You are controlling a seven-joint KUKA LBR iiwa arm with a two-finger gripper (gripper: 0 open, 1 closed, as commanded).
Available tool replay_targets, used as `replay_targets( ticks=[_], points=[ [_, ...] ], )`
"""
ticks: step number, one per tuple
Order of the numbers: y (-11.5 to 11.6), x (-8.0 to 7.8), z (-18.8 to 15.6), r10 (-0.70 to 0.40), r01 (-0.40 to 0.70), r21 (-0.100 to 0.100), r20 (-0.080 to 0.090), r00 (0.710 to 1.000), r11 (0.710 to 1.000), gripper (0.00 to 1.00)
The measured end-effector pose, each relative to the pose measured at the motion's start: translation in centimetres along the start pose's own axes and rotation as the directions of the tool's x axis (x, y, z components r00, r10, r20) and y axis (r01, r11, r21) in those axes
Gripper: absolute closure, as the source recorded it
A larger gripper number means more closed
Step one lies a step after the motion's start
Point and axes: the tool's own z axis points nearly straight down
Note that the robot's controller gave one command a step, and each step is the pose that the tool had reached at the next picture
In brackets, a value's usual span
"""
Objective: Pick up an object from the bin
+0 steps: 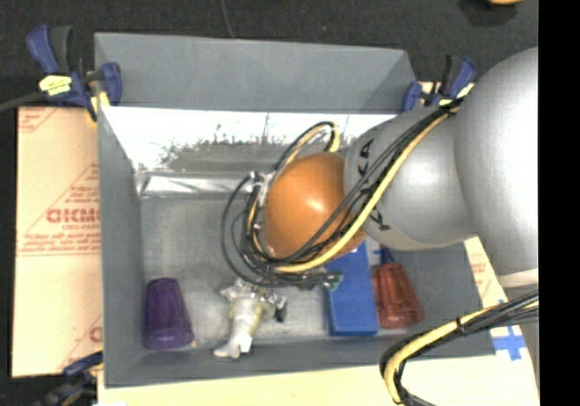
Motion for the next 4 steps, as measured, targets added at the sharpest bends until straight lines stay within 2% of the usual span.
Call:
replay_targets(
  ticks=[1,4],
  points=[
    [-0.1,0.0,-1.0,0.005,-0.005,0.000,0.001,1.000,1.000,1.00],
    [-0.1,0.0,-8.0,0.010,-0.010,0.000,0.003,1.000,1.000,1.00]
  ],
)
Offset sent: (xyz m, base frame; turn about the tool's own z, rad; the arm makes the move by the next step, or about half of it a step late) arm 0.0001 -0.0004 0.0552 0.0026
